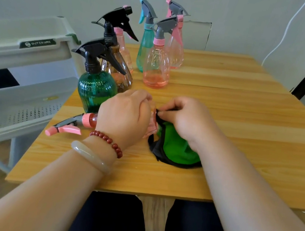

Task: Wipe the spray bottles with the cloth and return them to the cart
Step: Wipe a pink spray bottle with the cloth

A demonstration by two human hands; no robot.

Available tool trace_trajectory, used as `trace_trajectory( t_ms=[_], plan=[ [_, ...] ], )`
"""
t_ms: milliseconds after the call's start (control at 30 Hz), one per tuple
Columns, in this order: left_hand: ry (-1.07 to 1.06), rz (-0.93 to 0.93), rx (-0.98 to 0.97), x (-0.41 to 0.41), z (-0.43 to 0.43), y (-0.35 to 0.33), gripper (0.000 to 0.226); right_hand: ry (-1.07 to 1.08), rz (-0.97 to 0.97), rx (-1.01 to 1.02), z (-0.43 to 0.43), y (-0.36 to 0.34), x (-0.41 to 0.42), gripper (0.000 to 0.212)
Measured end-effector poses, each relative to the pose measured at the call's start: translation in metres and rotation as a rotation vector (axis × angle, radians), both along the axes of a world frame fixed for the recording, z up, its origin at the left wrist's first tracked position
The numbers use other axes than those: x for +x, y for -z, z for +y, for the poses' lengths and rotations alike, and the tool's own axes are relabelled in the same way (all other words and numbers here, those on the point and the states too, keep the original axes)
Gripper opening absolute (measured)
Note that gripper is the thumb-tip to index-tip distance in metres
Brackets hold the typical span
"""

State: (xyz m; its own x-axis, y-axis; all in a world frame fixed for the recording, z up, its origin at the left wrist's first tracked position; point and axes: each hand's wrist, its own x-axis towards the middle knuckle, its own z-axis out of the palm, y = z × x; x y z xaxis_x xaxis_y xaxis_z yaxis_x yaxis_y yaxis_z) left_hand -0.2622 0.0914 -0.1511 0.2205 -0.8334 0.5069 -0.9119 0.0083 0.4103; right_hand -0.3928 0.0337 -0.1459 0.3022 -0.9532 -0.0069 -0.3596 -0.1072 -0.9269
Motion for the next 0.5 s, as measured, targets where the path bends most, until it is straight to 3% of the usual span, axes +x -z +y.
trace_trajectory(
  t_ms=[67, 233, 400, 500],
  plan=[
    [-0.007, 0.007, 0.013, 0.000, -0.001, 0.000, 0.051, 0.026, -0.057, -0.030, 0.001, -0.002, 0.001, 0.020],
    [0.012, -0.023, -0.029, 0.001, -0.001, 0.001, 0.062, -0.064, 0.156, -0.023, 0.007, -0.002, -0.005, 0.022],
    [0.009, -0.001, -0.011, 0.001, 0.000, 0.000, 0.048, -0.112, -0.022, 0.004, 0.013, -0.008, -0.014, 0.019],
    [0.007, -0.010, 0.001, 0.001, 0.000, 0.001, 0.049, -0.158, 0.131, -0.014, 0.016, -0.006, -0.017, 0.014]
  ],
)
